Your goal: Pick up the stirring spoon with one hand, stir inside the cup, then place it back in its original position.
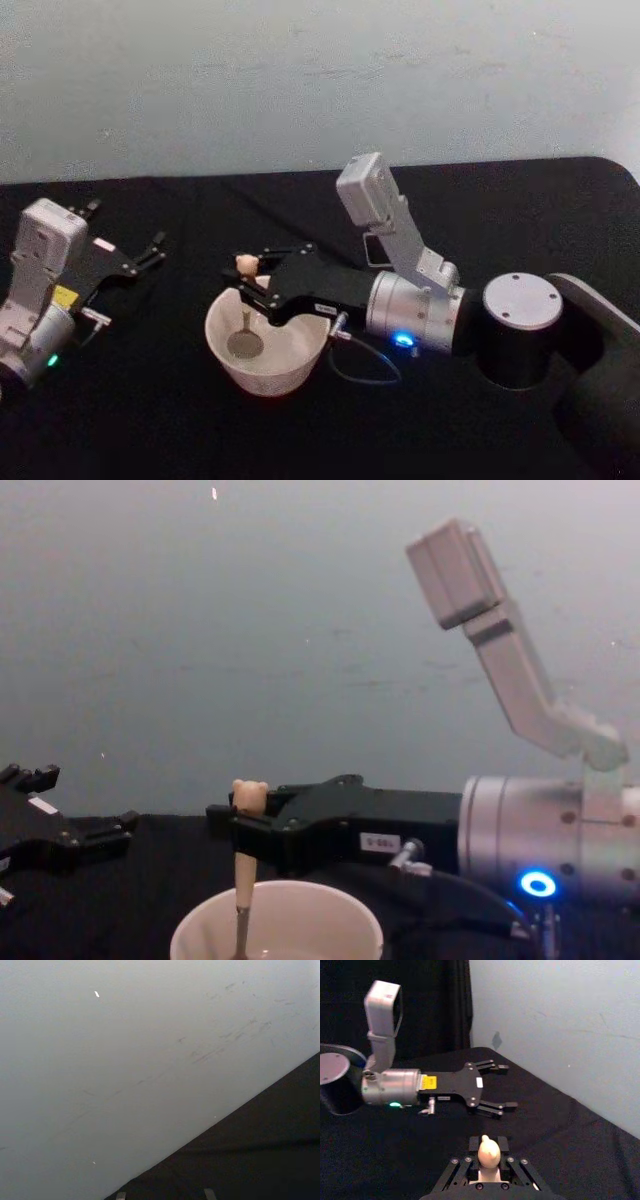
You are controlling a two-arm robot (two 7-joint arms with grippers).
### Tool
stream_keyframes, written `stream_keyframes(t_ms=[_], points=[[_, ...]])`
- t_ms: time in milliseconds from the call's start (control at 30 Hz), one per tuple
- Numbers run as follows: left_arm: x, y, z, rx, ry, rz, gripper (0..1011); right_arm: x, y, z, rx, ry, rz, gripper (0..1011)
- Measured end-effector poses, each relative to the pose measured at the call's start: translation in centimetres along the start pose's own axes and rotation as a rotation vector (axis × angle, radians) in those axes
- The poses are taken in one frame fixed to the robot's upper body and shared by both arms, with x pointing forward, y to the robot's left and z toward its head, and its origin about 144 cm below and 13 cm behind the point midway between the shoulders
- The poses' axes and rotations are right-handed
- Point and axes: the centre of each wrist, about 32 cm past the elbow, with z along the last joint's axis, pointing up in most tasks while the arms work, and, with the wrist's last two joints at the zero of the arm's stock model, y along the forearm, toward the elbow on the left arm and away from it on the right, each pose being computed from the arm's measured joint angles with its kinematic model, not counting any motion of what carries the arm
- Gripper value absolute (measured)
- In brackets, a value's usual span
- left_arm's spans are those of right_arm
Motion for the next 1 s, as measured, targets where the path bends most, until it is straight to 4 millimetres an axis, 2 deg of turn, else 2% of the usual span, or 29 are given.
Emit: stream_keyframes(t_ms=[167,400,667,1000], points=[[0.0,0.0,0.0,0.000,0.000,0.000,1002,0.6,0.7,0.0,-0.008,-0.002,-0.026,215],[0.0,0.0,0.0,0.000,0.000,0.000,1001,1.4,0.6,0.1,-0.010,0.001,-0.058,215],[0.0,0.0,0.0,0.000,0.000,0.000,1001,2.1,-1.0,-0.2,-0.016,-0.007,-0.085,215],[0.0,0.0,0.0,0.000,0.000,0.000,1001,1.9,-3.2,-0.4,-0.013,-0.012,-0.065,215]])
